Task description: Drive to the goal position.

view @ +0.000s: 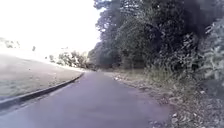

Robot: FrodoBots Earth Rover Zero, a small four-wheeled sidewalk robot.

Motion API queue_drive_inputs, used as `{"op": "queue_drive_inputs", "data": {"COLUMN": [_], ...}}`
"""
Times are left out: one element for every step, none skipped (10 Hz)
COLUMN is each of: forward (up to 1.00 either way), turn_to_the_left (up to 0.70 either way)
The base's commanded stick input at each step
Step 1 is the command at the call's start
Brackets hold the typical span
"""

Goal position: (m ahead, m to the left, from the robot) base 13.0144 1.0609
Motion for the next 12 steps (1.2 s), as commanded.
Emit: {"op": "queue_drive_inputs", "data": {"forward": [0.70, 0.70, 0.70, 0.70, 0.70, 0.70, 0.70, 0.70, 0.70, 0.70, 0.70, 0.70], "turn_to_the_left": [0.00, 0.00, 0.00, 0.14, 0.14, 0.00, 0.00, 0.00, 0.00, 0.00, 0.00, 0.00]}}
